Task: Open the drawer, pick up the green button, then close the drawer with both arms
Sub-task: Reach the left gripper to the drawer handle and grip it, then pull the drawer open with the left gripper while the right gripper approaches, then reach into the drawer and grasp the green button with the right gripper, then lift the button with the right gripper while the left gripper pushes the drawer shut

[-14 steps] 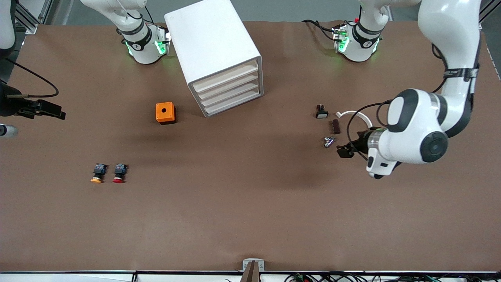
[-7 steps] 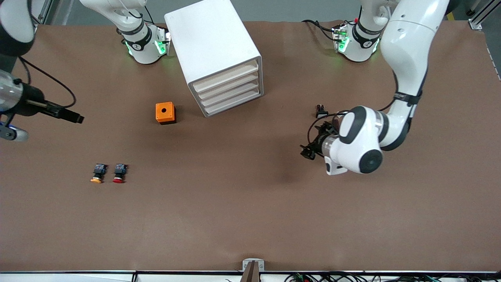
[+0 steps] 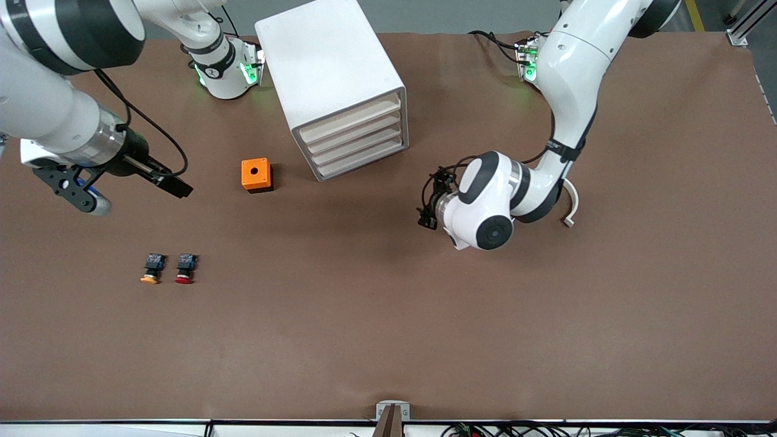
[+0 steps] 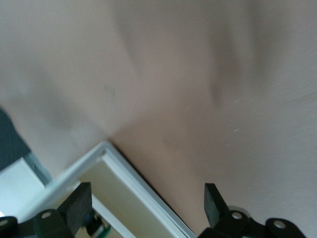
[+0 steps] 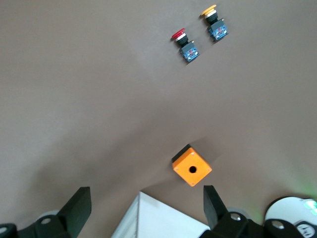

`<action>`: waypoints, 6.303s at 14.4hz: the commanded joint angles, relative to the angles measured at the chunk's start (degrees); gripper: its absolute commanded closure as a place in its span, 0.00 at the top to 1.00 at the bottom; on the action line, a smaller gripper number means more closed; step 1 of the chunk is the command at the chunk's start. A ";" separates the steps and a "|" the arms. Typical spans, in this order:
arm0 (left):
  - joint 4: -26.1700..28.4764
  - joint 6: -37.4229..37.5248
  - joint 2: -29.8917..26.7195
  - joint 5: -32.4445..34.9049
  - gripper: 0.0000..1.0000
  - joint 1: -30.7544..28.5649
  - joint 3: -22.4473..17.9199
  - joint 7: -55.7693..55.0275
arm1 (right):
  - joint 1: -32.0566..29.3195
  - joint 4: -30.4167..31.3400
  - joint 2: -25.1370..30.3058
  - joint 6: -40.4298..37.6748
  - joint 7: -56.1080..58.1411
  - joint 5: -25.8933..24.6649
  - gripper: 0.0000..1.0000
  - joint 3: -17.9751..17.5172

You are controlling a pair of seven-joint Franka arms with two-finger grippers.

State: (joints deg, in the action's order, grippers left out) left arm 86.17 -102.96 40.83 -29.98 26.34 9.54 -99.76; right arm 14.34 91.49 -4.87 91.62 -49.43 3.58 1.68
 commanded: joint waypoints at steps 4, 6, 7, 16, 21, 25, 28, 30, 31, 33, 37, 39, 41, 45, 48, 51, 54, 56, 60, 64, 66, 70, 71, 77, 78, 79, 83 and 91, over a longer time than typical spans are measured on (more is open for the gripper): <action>-0.65 0.39 4.86 -17.89 1.00 2.48 -0.31 -8.51 | 3.32 -0.34 -0.14 0.58 -9.87 0.29 1.00 0.51; -0.82 0.39 6.01 -18.71 1.00 4.58 -0.31 -14.21 | 3.41 -0.34 -0.23 0.41 -10.25 0.37 1.00 0.51; -0.83 0.48 6.45 -18.97 1.00 5.46 -0.31 -16.68 | 3.41 -0.34 -0.23 0.23 -10.34 0.37 1.00 0.51; -0.83 3.73 10.05 -25.74 0.79 9.43 -0.22 -32.16 | 3.41 -0.34 -0.32 -0.21 -9.72 0.37 1.00 0.51; -0.91 4.96 10.84 -25.74 0.62 10.92 -0.22 -33.58 | 3.41 -0.34 -0.32 -0.21 -10.25 0.46 1.00 0.51; -1.09 4.96 10.85 -25.65 0.11 10.84 -0.22 -33.49 | 3.50 -0.34 -0.41 -0.21 -10.34 0.38 1.00 0.51; -1.18 4.96 10.76 -25.57 0.00 10.48 -0.22 -33.31 | 3.67 -0.34 -0.49 -0.12 -10.43 0.46 1.00 0.51; -1.18 4.96 10.67 -25.57 0.00 9.87 -0.40 -33.40 | 5.42 -0.34 -0.58 0.23 -10.51 1.07 1.00 0.51; -1.18 4.96 10.50 -25.48 0.00 9.08 -0.49 -33.49 | 6.65 -0.43 -0.58 0.32 -10.69 1.77 1.00 0.51; -1.88 4.96 10.58 -25.04 0.00 7.59 -0.92 -33.40 | 8.33 -0.34 -0.84 0.58 -10.60 1.96 1.00 0.51; -4.78 4.96 10.85 -24.86 0.00 2.85 -1.28 -32.26 | 14.91 -0.52 -2.86 3.73 -17.17 1.96 1.00 0.51; -6.09 4.87 10.85 -24.78 0.00 1.70 -1.28 -30.77 | 18.60 -0.43 -4.00 6.02 -22.79 1.96 1.00 0.51; -7.06 4.44 10.93 -24.77 0.00 0.73 -1.45 -28.14 | 21.94 -0.52 -5.23 8.04 -27.37 1.87 1.00 0.51; -6.98 4.35 10.93 -24.86 0.00 -0.50 -3.47 -22.08 | 27.48 -0.52 -7.69 11.47 -35.28 1.17 1.00 0.60; -6.98 4.26 11.02 -24.86 0.05 -0.68 -4.35 -19.25 | 31.35 -0.52 -9.54 13.67 -40.73 0.82 1.00 0.60; -6.80 4.26 10.85 -24.77 0.92 -0.68 -4.35 -19.16 | 34.52 -0.34 -11.30 14.90 -44.95 -0.24 1.00 0.60; -6.89 4.35 10.67 -24.69 1.00 -0.94 -4.62 -19.16 | 37.33 -0.34 -13.58 17.45 -49.52 -1.20 1.00 0.60; -7.33 4.52 10.06 -24.60 1.00 -2.34 -5.67 -19.07 | 38.74 -0.34 -15.51 19.55 -52.07 -1.64 1.00 0.60; -12.42 5.22 9.53 -15.57 1.00 -4.10 -7.60 -17.50 | 39.97 -0.26 -18.68 23.07 -54.46 -2.09 1.00 0.69; -13.48 5.22 8.57 -13.09 1.00 -11.38 -7.87 -9.69 | 41.03 0.36 -21.32 26.06 -55.95 -2.52 1.00 0.69; -13.48 5.22 8.39 -13.08 1.00 -14.99 -8.04 -5.03 | 41.20 0.80 -22.37 26.94 -55.95 -2.96 1.00 0.69; -13.66 4.70 4.53 0.85 1.00 -14.57 -8.57 6.13 | 42.17 1.06 -24.83 29.23 -56.04 -3.93 1.00 0.69; -13.57 4.70 3.21 5.94 1.00 -14.74 -8.40 6.93 | 42.17 1.06 -25.36 29.75 -56.56 -3.93 1.00 0.69; -13.48 4.70 -3.91 19.50 1.00 -14.48 -7.52 20.35 | 42.61 0.98 -27.82 31.96 -57.09 -4.02 1.00 0.78; -13.48 4.61 -4.88 20.04 1.00 -14.48 -6.73 26.22 | 42.61 1.06 -28.00 31.96 -57.27 -4.02 1.00 0.78; -13.48 4.44 -5.93 20.14 1.00 -14.48 -6.38 33.67 | 42.61 0.98 -28.35 32.13 -57.27 -4.11 1.00 0.78; -13.31 2.68 -7.43 20.57 1.00 -14.57 -6.20 54.29 | 42.52 0.98 -29.06 32.13 -57.71 -4.20 1.00 0.78; -1.21 -8.72 -11.20 30.07 1.00 -10.61 -2.43 59.33 | 42.35 0.63 -29.41 32.13 -57.63 -3.49 0.00 0.78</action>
State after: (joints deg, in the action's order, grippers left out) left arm 76.65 -106.51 34.26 -1.02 16.24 6.11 -41.61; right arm 56.04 92.68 -33.66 123.26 -105.85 0.55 1.84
